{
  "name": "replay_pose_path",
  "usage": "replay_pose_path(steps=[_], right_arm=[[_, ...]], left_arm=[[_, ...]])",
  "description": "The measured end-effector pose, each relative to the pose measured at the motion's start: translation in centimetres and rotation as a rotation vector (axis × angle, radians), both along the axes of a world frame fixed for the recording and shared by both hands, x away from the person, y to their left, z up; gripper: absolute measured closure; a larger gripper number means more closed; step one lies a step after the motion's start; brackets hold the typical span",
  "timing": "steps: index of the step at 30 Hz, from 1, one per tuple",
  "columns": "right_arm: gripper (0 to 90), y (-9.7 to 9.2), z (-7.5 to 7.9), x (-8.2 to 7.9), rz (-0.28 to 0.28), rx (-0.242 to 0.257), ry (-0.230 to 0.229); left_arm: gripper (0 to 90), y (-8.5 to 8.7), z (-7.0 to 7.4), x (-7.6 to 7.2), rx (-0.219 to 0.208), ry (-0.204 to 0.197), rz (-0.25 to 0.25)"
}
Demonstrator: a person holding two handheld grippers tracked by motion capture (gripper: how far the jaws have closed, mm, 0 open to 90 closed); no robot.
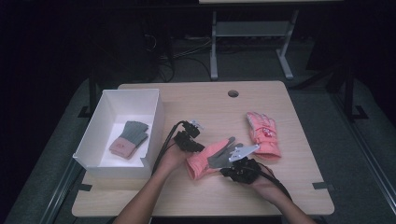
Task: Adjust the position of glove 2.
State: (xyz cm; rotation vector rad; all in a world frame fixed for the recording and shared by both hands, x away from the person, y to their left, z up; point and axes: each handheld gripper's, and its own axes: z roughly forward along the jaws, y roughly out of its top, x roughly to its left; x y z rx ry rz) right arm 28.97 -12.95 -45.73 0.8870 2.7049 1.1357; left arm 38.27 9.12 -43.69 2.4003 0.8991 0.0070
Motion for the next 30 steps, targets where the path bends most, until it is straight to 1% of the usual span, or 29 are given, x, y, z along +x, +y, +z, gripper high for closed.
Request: replay_pose_path(steps=[2,3,6,8,10,11,12,13,15,17,21,24,25,26,27,28,30], right_arm=[[90.0,0.0,0.0,-0.1,-0.001,-0.004,0.004],[90.0,-0.1,0.0,-0.1,-0.002,-0.003,0.005],[90.0,-0.2,0.2,0.0,-0.008,-0.005,-0.008],[90.0,-0.4,0.1,0.0,-0.009,-0.012,-0.018],[90.0,-0.6,0.1,0.1,-0.018,-0.015,-0.014],[90.0,-0.7,0.1,0.2,-0.02,-0.015,-0.018],[90.0,-0.8,0.1,0.2,-0.029,-0.015,-0.009],[90.0,-0.8,0.1,0.3,-0.031,-0.016,-0.015],[90.0,-1.0,0.1,0.5,-0.04,-0.019,-0.017],[90.0,-1.2,0.1,0.7,-0.053,-0.022,-0.017],[90.0,-1.6,0.2,1.0,-0.07,-0.032,-0.022],[90.0,-2.0,0.3,1.2,-0.088,-0.038,-0.026],[90.0,-2.1,0.4,1.4,-0.095,-0.028,-0.022],[90.0,-2.3,0.4,1.6,-0.094,-0.029,-0.016],[90.0,-2.4,0.4,1.6,-0.102,-0.028,-0.021],[90.0,-2.5,0.3,1.7,-0.103,-0.028,-0.024],[90.0,-2.6,0.3,1.7,-0.105,-0.031,-0.026]], left_arm=[[89.7,0.2,0.0,-0.4,0.0,0.011,-0.016],[89.7,0.2,0.0,-0.8,-0.013,0.02,-0.009],[89.7,0.5,-0.1,-1.5,-0.008,0.023,-0.021],[89.7,0.8,0.0,-2.1,-0.018,0.029,-0.027],[89.7,1.1,-0.1,-2.8,-0.031,0.036,-0.036],[89.7,1.3,-0.1,-3.0,-0.032,0.042,-0.047],[89.7,1.4,-0.1,-3.3,-0.033,0.047,-0.05],[89.7,1.6,-0.1,-3.6,-0.03,0.05,-0.071],[89.7,1.7,-0.2,-4.2,-0.044,0.061,-0.09],[89.7,1.6,-0.2,-4.7,-0.053,0.064,-0.11],[89.7,1.0,-0.6,-5.6,-0.076,0.091,-0.145],[89.7,0.2,-0.7,-6.2,-0.094,0.106,-0.17],[89.7,-0.2,-0.8,-6.5,-0.101,0.107,-0.179],[89.7,-0.5,-0.8,-6.7,-0.097,0.106,-0.191],[89.6,-0.8,-0.8,-6.8,-0.101,0.107,-0.197],[89.7,-0.9,-0.8,-6.9,-0.091,0.104,-0.215],[89.6,-1.1,-0.7,-7.1,-0.094,0.103,-0.219]])
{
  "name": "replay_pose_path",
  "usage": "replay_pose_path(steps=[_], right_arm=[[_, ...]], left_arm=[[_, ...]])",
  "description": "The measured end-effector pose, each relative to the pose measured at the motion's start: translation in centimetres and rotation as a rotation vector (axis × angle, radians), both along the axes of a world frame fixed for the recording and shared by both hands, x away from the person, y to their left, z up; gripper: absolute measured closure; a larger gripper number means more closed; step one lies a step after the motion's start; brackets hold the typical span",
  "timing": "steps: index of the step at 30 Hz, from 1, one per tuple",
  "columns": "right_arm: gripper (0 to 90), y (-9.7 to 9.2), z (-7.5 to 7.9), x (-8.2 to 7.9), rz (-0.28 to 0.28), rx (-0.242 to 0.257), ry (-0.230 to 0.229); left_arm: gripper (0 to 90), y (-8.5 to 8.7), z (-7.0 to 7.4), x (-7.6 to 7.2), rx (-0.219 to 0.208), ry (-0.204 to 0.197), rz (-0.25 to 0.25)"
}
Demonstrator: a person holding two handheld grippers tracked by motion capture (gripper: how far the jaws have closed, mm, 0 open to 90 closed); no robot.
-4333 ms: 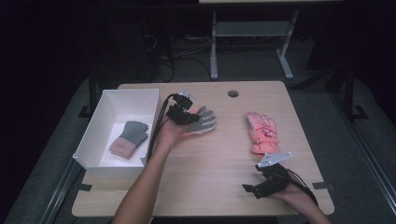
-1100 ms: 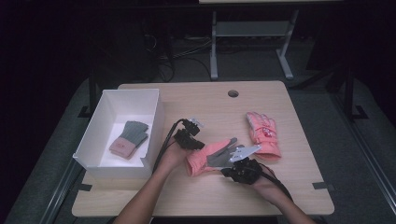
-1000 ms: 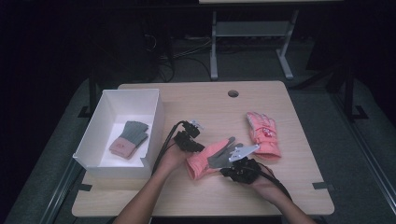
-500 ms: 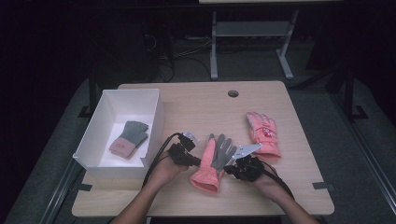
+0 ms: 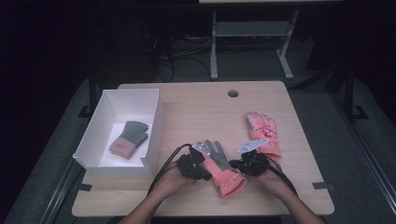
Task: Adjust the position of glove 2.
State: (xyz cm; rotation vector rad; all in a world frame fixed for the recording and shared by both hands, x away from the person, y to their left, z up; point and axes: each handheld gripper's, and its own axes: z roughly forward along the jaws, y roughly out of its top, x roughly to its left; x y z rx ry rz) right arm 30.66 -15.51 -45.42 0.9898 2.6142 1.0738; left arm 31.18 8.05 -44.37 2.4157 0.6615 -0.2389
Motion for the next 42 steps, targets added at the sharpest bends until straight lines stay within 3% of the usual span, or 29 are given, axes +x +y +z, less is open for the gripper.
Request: replay_pose_path(steps=[5,9,16,20,22,27,32,36,42], right_arm=[[89.9,-0.1,0.1,0.0,0.001,-0.004,-0.01],[85.1,-0.3,0.4,-0.1,-0.014,0.009,-0.009],[75.4,-1.1,1.3,-0.2,-0.057,0.033,-0.019],[71.3,-1.9,1.9,-0.1,-0.096,0.04,-0.022],[69.4,-2.2,2.1,0.1,-0.125,0.038,-0.026],[66.3,-3.6,2.6,0.8,-0.192,0.042,-0.029],[64.7,-5.0,3.2,2.0,-0.29,0.046,-0.047],[63.6,-6.0,3.4,3.0,-0.34,0.037,-0.067],[60.8,-7.5,3.6,4.7,-0.427,0.028,-0.081]], left_arm=[[88.6,0.3,0.0,-0.2,-0.007,-0.008,0.003],[80.3,1.3,0.3,-0.8,-0.009,-0.046,0.009],[52.2,3.5,0.6,-1.6,-0.024,-0.11,0.069],[42.5,4.3,0.3,-2.1,-0.039,-0.137,0.091],[41.4,4.5,0.2,-2.2,-0.02,-0.148,0.08],[40.6,4.2,0.0,-2.3,-0.022,-0.163,0.087],[37.7,4.0,0.0,-2.3,-0.029,-0.173,0.086],[37.7,4.2,0.0,-2.1,-0.007,-0.184,0.068],[37.2,4.1,0.2,-2.1,-0.013,-0.19,0.074]])
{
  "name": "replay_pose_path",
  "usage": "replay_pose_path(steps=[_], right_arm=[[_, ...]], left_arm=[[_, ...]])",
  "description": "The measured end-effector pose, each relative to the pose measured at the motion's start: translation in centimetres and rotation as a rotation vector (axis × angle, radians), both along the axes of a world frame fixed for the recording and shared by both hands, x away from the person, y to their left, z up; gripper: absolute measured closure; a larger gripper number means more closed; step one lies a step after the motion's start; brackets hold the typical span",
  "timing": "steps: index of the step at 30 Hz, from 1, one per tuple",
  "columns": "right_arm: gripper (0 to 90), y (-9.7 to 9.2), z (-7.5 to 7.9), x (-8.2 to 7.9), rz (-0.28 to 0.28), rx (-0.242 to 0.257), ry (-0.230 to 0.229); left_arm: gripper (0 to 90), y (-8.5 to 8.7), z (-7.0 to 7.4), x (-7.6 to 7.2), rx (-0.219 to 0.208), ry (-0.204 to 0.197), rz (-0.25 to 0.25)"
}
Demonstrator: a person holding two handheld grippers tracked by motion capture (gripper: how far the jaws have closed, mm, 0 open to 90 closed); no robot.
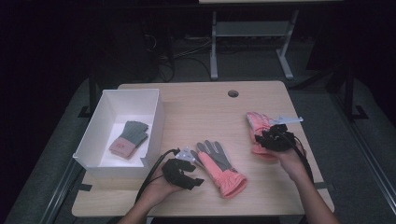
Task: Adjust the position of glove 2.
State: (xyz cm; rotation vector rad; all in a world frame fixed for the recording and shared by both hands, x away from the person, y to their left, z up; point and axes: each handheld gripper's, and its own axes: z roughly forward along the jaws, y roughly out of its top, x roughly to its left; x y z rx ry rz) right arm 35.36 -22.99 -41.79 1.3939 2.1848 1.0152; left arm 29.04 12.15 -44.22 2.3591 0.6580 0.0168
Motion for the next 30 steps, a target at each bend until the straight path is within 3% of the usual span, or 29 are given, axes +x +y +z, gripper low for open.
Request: replay_pose_path(steps=[2,8,18,22,30], right_arm=[[59.5,-0.3,-0.3,0.6,-0.023,0.012,0.01],[53.6,-0.5,-1.4,1.9,-0.053,-0.008,0.035],[53.5,-0.7,-2.7,3.5,-0.091,-0.008,0.07],[60.0,-0.6,-3.2,3.7,-0.082,-0.029,0.087],[85.8,-1.0,-3.1,3.6,-0.049,-0.026,0.07]], left_arm=[[35.9,-0.1,0.0,-0.1,-0.016,0.002,0.013],[33.0,-0.1,-0.1,0.0,0.001,-0.009,-0.001],[32.6,0.1,-0.2,0.1,0.003,-0.005,0.003],[32.6,0.1,-0.2,0.1,0.003,-0.007,0.011],[32.6,0.0,-0.1,0.1,0.005,-0.007,0.009]])
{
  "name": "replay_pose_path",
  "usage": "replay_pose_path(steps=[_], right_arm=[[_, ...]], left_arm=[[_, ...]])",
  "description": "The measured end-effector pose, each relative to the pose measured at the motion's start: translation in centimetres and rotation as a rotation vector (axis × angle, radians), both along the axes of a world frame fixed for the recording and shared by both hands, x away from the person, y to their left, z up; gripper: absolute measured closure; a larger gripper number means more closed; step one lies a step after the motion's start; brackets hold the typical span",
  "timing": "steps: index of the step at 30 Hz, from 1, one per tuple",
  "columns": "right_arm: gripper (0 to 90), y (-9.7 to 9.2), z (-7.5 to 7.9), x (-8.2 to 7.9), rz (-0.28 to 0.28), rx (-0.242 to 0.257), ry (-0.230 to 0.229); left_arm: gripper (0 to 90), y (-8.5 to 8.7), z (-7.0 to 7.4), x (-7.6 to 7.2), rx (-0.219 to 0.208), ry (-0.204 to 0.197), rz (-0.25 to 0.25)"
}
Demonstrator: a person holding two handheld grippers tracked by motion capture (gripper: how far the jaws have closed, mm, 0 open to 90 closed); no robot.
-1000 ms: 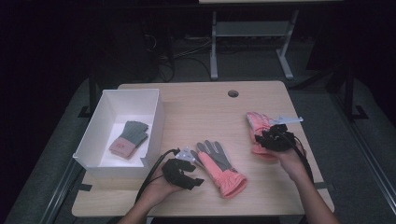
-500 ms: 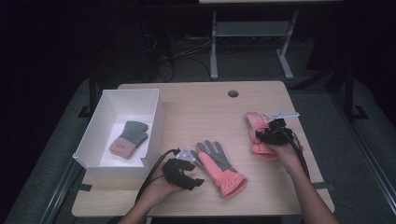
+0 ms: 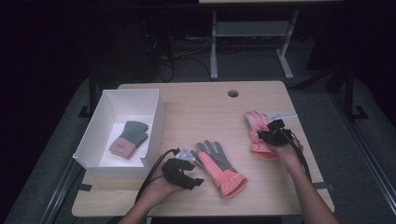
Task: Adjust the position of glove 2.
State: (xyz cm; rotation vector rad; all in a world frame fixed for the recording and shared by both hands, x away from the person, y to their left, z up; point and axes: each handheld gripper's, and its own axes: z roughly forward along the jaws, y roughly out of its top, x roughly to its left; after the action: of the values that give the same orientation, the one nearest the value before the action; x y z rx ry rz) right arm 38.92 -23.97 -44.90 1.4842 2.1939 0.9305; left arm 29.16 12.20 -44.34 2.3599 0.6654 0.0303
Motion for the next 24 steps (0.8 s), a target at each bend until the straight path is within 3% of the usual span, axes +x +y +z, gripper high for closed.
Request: replay_pose_path(steps=[12,16,24], right_arm=[[88.9,-0.9,1.3,-0.8,0.029,0.074,-0.012],[88.9,-0.7,2.1,-1.5,0.051,0.091,-0.028],[88.9,-0.3,3.7,-3.1,0.113,0.114,-0.045]], left_arm=[[28.2,0.2,0.3,-0.1,-0.028,-0.02,0.016],[25.1,0.3,0.4,-0.2,-0.02,-0.025,0.004],[17.1,0.4,0.6,-0.7,-0.021,-0.032,0.025]])
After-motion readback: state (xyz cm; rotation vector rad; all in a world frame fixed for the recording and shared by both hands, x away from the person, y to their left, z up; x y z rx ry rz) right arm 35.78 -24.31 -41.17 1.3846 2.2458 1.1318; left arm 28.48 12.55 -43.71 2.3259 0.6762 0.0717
